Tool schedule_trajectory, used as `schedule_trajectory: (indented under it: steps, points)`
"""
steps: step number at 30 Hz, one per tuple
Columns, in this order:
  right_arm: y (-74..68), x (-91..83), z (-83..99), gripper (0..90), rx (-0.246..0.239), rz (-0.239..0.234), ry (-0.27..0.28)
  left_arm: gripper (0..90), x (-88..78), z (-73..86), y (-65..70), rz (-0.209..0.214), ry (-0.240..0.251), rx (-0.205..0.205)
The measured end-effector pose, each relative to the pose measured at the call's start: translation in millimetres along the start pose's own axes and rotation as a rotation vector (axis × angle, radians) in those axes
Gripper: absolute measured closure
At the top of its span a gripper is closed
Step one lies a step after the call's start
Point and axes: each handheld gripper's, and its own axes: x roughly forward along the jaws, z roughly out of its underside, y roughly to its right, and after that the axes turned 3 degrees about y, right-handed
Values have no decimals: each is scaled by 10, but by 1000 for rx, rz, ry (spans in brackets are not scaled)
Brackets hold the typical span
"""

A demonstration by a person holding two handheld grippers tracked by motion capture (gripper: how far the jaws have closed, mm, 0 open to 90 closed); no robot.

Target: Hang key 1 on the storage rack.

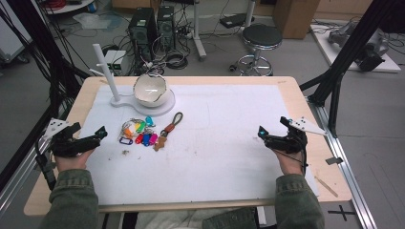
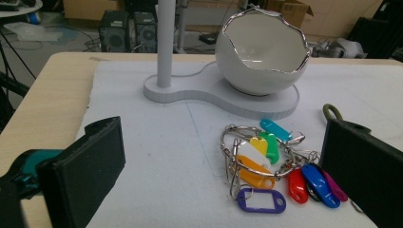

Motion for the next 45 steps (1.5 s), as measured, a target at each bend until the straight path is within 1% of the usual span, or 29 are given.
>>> schedule_trajectory:
  steps: [2,5,7,15,22,23,28,32,38,39,40,43,45]
  points:
    - [1,-2,0,6,8,-1,0,17,6,6,8,-11,-6,12]
    - [2,-1,1,6,11,1,-2,17,13,13,11,-12,-12,14]
    - [0,-1,2,6,15,-3,-5,17,14,13,11,-15,-11,8]
    - [0,-1,3,6,18,-4,-7,17,29,14,16,-8,-22,3]
    - [-2,1,5,6,20,-8,-12,17,60,1,40,-1,-36,10]
    - [-6,4,7,6,19,-7,-14,17,68,-8,49,2,-44,18]
    - [-12,8,9,6,18,-10,-16,17,115,-24,119,22,-54,34]
    - [-10,10,12,6,19,-13,-19,17,160,-49,181,48,-65,41]
    - [-10,7,20,6,18,-14,-23,17,283,-97,315,91,-74,46]
    - [-10,8,23,6,14,-15,-22,17,318,-109,359,99,-79,51]
    - [-10,8,23,6,14,-15,-22,17,318,-109,359,99,-79,51]
    - [-19,8,26,6,14,-15,-27,17,360,-135,425,115,-77,61]
    - [-17,9,26,6,13,-15,-27,17,374,-144,441,121,-82,65]
